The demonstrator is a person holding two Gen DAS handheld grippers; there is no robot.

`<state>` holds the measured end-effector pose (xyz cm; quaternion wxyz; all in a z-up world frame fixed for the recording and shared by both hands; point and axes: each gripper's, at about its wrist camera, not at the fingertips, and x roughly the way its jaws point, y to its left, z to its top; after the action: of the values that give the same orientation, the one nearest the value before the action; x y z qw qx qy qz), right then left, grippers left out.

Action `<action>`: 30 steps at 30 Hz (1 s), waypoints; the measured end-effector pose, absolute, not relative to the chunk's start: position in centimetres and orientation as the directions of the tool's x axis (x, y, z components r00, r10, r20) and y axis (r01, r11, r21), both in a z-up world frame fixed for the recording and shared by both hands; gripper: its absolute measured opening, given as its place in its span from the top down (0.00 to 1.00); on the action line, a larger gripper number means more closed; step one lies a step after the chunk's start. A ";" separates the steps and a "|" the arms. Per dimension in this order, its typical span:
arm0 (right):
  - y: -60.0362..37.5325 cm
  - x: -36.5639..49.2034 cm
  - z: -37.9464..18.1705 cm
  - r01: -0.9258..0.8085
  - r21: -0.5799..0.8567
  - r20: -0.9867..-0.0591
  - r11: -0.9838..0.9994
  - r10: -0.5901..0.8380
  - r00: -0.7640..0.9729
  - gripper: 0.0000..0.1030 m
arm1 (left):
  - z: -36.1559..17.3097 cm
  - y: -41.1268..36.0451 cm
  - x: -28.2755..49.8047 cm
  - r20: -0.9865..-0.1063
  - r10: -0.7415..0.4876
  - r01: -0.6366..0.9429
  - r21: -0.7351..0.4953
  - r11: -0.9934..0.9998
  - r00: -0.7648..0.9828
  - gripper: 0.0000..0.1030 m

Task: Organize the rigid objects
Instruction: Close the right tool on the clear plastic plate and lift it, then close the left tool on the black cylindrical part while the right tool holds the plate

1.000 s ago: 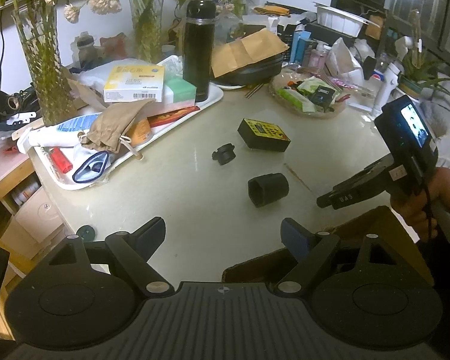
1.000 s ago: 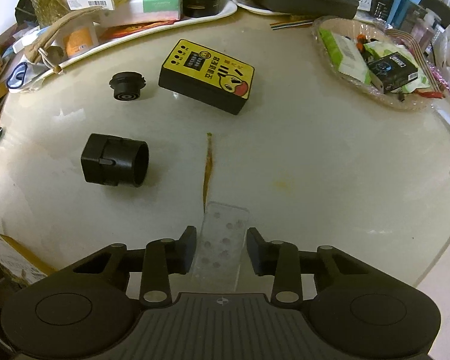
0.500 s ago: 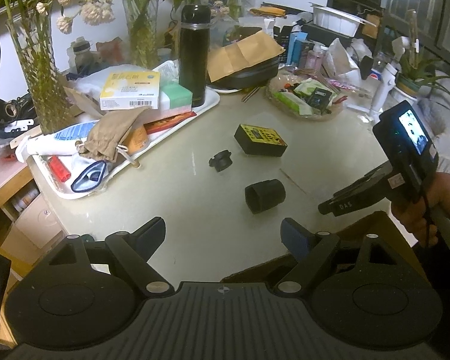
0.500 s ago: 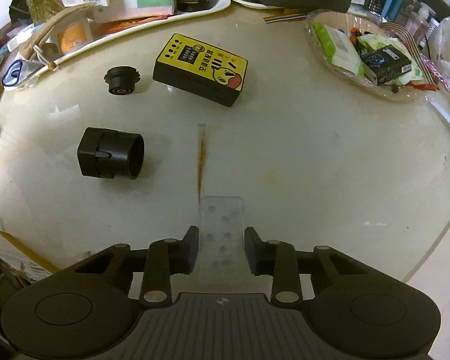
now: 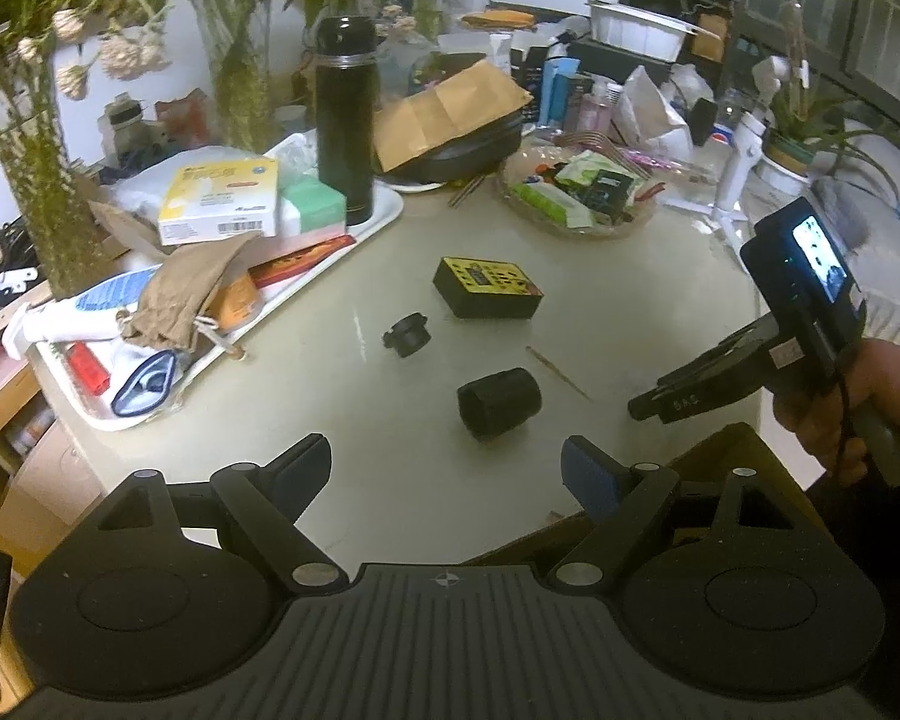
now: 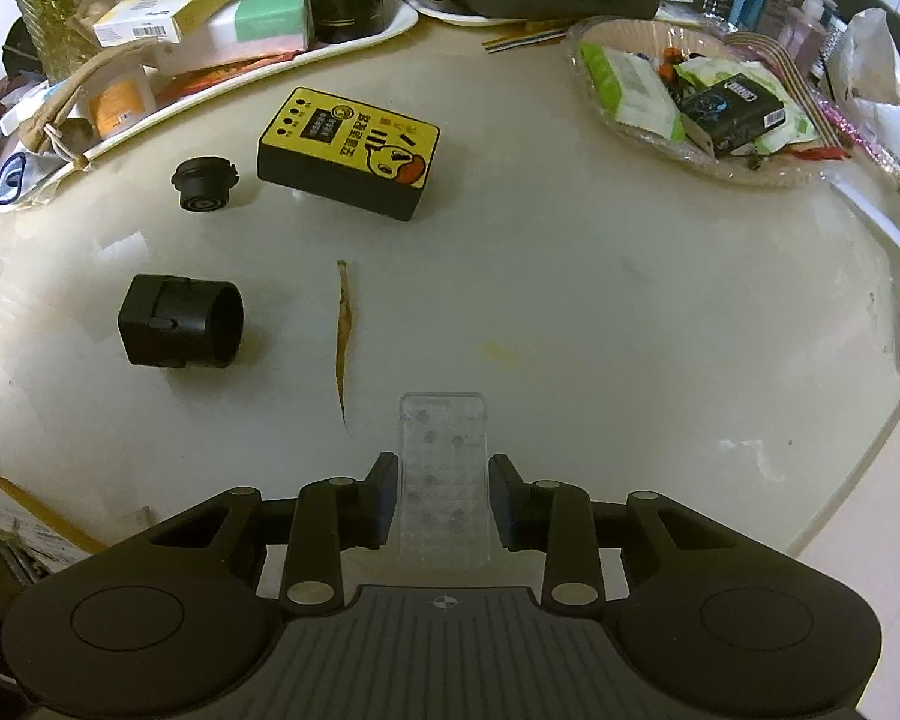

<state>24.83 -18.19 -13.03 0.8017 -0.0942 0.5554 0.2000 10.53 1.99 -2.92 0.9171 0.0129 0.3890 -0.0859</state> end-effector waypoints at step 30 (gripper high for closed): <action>-22.7 22.6 -9.3 -0.341 0.218 -0.845 0.914 0.351 0.403 0.66 | -5.9 -1.9 16.1 -0.750 -0.171 0.238 -0.018 0.971 0.639 0.18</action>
<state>22.64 -22.75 -9.25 0.8374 0.0051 0.5059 0.2067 16.12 -1.93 -5.92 0.9043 0.0410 0.4097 -0.1130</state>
